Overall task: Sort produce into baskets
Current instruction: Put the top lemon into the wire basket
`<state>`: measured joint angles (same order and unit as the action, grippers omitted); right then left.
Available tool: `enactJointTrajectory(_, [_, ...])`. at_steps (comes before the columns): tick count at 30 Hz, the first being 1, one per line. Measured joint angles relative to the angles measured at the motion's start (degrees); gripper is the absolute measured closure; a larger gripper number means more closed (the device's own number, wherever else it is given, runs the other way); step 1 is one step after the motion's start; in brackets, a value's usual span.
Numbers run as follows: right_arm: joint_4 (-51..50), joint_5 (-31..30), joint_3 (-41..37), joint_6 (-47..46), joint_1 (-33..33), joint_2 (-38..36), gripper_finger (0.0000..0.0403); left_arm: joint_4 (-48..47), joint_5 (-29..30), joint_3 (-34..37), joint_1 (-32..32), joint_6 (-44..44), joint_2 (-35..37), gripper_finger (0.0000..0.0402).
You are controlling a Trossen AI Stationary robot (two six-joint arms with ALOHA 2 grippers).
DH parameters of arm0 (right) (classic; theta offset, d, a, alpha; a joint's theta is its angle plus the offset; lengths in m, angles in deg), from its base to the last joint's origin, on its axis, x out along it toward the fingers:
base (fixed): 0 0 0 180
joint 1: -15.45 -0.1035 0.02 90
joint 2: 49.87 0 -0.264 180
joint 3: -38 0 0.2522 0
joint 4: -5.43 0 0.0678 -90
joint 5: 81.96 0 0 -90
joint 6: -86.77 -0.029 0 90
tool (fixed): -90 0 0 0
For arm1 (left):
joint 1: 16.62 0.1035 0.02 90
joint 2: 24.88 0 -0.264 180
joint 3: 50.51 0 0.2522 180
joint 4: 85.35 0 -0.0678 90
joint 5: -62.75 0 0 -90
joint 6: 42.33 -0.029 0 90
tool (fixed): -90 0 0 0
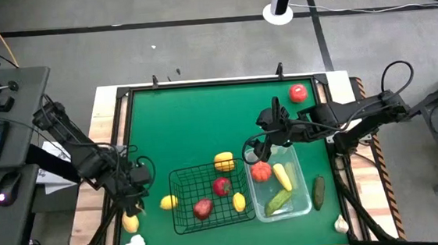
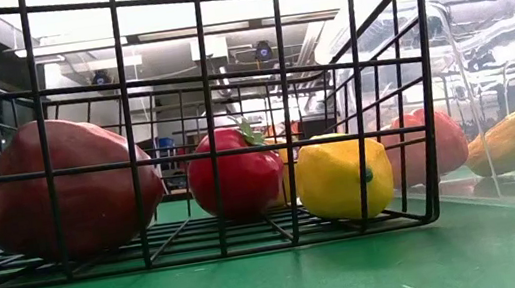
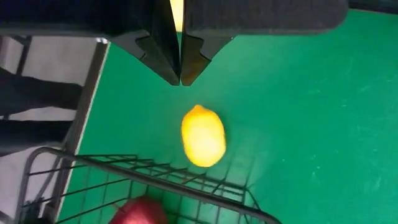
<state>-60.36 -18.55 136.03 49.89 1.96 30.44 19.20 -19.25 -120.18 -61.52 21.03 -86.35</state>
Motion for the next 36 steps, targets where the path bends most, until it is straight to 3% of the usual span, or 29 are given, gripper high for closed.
enactJointTrajectory(4, [0.0,0.0,0.0,-0.14,0.0,0.0,0.0038,0.8,-0.44,-0.01,0.06,0.5,-0.15,0.0396])
enactJointTrajectory(8, [0.0,0.0,0.0,-0.16,0.0,0.0,0.0038,1.0,-0.37,0.0,0.06,0.46,-1.4,0.0362])
enactJointTrajectory(14, [0.0,0.22,0.0,-0.16,0.0,0.0,0.0038,4.26,0.99,0.06,0.06,-0.51,-6.5,0.0258])
enactJointTrajectory(18, [0.0,0.26,0.0,-0.52,0.0,0.0,0.0038,12.52,3.52,4.07,-0.59,3.52,-9.66,0.0185])
enactJointTrajectory(23, [0.0,0.39,0.0,-0.62,-0.04,0.0,0.0038,25.59,10.51,9.98,-3.27,12.62,-9.58,0.0127])
enactJointTrajectory(26, [0.0,0.48,0.0,-0.62,-0.04,0.0,0.0038,25.58,17.56,11.94,-6.53,18.97,-8.54,0.011])
enactJointTrajectory(28, [0.0,0.48,0.0,-0.62,-0.02,0.0,0.0038,23.21,18.27,12.62,-8.39,20.3,-8.93,0.0106])
enactJointTrajectory(36, [0.0,0.8,0.0,-2.18,0.0,0.0,0.0038,23.83,14.54,14.94,-8.14,-0.52,-15.61,0.0107])
